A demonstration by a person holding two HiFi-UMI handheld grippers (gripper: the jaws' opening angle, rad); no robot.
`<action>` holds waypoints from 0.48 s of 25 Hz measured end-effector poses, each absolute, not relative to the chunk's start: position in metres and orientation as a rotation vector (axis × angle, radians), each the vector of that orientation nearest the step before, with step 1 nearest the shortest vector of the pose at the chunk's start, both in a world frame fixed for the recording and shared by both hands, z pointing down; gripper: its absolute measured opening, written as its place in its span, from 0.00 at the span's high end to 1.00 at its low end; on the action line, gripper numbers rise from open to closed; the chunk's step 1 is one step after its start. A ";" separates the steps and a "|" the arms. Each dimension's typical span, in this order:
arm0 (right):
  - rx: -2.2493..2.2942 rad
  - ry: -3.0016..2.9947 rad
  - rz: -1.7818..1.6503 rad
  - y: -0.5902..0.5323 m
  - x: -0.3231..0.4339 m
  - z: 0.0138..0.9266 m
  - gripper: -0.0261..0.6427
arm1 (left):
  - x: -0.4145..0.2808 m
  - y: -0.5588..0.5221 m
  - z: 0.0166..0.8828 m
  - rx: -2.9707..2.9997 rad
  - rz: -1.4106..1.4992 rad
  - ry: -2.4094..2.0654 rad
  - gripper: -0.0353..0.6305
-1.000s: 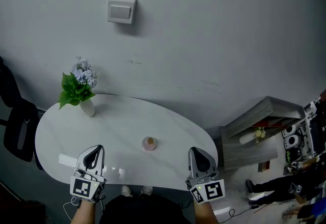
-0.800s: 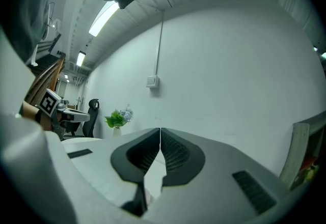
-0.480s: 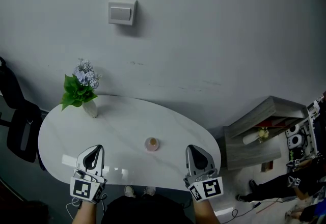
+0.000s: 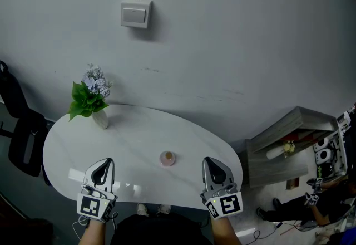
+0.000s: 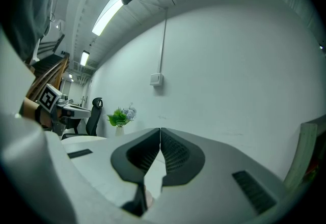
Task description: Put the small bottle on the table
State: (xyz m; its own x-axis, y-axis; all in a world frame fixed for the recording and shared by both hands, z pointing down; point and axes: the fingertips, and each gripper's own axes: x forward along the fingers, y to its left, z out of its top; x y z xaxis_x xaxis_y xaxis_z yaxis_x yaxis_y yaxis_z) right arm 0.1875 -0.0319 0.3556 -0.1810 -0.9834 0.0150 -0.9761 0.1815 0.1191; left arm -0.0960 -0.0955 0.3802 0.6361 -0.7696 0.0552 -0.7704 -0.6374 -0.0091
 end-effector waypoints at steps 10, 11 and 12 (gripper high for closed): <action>1.920 -2.362 -0.126 -0.041 0.183 0.360 0.95 | -0.098 -0.096 0.381 2.817 0.092 -1.351 0.94; 1.918 -2.363 -0.124 -0.042 0.183 0.360 0.95 | -0.098 -0.097 0.381 2.816 0.094 -1.353 0.94; 1.916 -2.363 -0.121 -0.043 0.183 0.361 0.95 | -0.098 -0.098 0.381 2.815 0.096 -1.354 0.94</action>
